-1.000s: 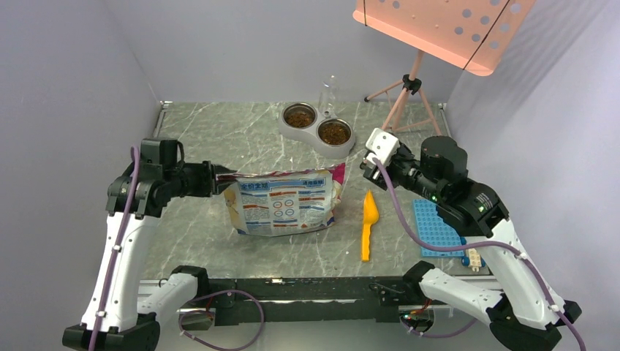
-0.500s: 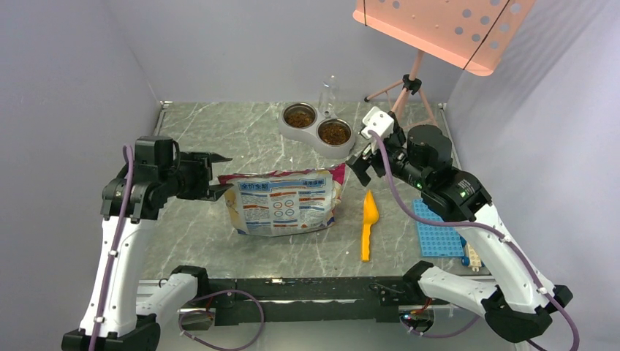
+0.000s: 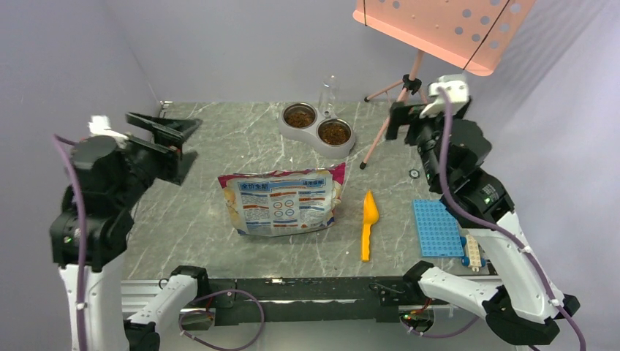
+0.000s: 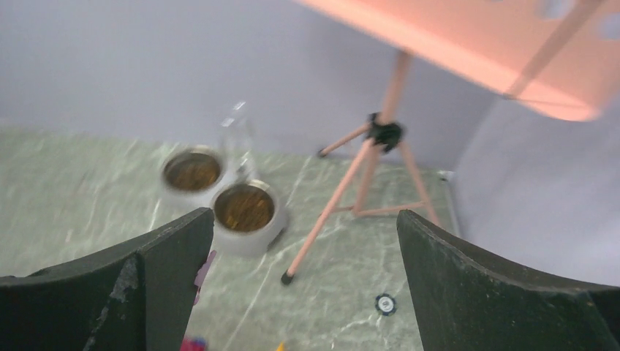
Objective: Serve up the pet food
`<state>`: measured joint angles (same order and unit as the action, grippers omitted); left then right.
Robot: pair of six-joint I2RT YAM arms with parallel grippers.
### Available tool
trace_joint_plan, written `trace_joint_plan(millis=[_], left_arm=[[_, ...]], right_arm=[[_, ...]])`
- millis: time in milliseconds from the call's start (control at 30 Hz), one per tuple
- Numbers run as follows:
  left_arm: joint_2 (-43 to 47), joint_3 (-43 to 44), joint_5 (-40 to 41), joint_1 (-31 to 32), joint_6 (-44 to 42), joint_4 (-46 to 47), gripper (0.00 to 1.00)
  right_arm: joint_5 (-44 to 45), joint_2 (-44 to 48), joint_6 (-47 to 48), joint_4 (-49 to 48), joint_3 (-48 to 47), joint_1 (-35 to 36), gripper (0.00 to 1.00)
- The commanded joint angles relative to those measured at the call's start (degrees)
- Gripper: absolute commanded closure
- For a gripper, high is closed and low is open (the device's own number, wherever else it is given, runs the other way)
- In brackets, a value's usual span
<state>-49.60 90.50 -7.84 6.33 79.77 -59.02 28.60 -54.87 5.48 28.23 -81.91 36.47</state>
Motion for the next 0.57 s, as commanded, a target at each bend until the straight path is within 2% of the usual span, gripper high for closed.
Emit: trace_joint_plan(millis=[0,100,267,400,533], left_arm=[[-2.7,14.5,11.7,-0.3,-21.6,6.8,0.05],[-4.8,20.1,16.4,-0.3,-31.5,7.0,0.05],[-2.8,17.7,20.7,-0.3,-41.2,13.1,0.04],[-2.8,18.3,22.6,-0.3,-43.8,12.4,0.03],[-2.0,16.2,23.3,-0.3,-43.9,14.2,0.02]], right_arm=[[26.2,-2.7,-9.3,-1.2,-9.7,0.1,0.0],[30.7,-3.7,-11.1,0.4,-12.1,0.1,0.0],[28.7,-2.7,-10.2,-1.4,-11.7,0.1,0.0],[26.8,-2.1,-8.8,-3.0,-11.0,0.1,0.0],[29.0,-4.4,-11.5,0.7,-13.9,0.1,0.0]])
